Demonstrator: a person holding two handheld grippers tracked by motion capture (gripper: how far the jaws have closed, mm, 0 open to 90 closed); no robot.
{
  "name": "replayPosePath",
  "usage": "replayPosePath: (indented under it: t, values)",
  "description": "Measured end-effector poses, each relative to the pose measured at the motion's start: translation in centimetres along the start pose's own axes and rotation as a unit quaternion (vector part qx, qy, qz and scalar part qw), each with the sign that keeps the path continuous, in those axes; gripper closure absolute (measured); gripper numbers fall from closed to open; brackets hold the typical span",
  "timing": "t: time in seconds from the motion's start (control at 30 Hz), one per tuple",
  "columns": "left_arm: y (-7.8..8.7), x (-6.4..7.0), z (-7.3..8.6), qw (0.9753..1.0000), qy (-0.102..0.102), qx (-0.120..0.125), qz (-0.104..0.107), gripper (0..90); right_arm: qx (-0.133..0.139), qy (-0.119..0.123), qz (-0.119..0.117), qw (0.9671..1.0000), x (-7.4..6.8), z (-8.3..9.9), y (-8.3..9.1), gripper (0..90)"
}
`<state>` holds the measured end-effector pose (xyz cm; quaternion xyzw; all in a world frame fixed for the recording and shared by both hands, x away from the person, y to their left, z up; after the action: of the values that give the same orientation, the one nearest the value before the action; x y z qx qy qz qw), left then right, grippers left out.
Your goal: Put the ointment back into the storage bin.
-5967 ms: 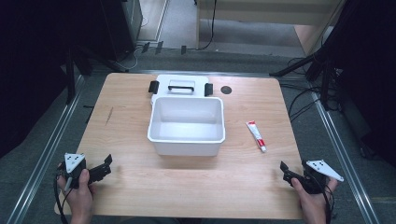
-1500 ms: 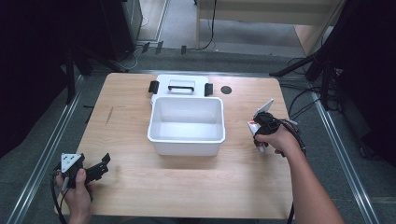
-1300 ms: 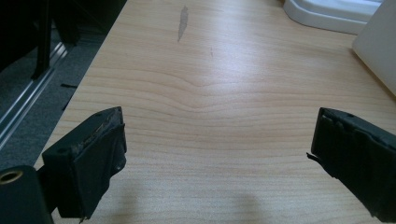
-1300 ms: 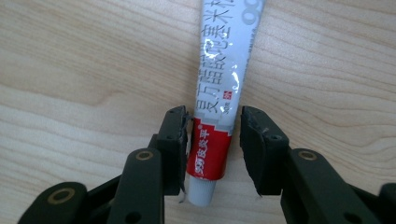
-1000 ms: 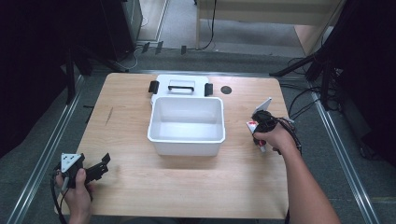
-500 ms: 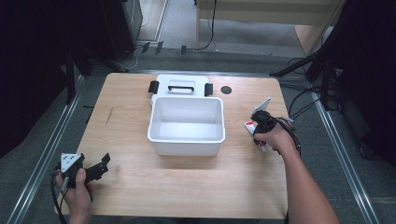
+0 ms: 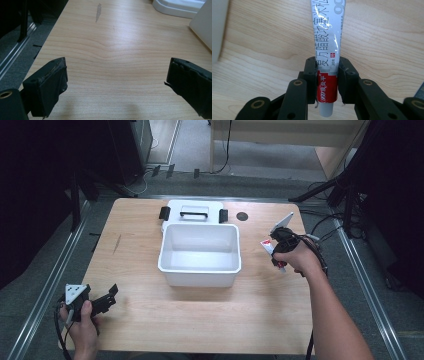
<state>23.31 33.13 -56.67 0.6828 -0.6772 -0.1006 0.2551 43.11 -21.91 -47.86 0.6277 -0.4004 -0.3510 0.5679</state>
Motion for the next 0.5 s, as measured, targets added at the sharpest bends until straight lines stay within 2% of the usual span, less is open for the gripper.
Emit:
replayPosePath:
  t: [0.3, 0.5]
  values:
    - [0.0, 0.0, 0.0, 1.0000, 0.000, -0.002, 0.001, 3.8, 0.015, -0.001, -0.011, 0.9998, -0.9, -1.1, 2.9, 72.4]
    - [0.0, 0.0, 0.0, 1.0000, 0.000, -0.002, 0.001, 3.7, 0.025, 0.011, -0.015, 0.9995, -1.6, -1.7, 4.6, 72.4]
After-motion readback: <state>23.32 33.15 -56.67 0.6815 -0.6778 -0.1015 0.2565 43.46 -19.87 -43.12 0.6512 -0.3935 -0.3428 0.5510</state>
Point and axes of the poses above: each handheld gripper's, and its own axes: y roughly backward along the jaws, z roughly out of its underside, x roughly to its right, the point moved 3 cm from there along -y, roughly forward along the jaws, and after that the axes turned 3 degrees about y, right-handed, at the moved point
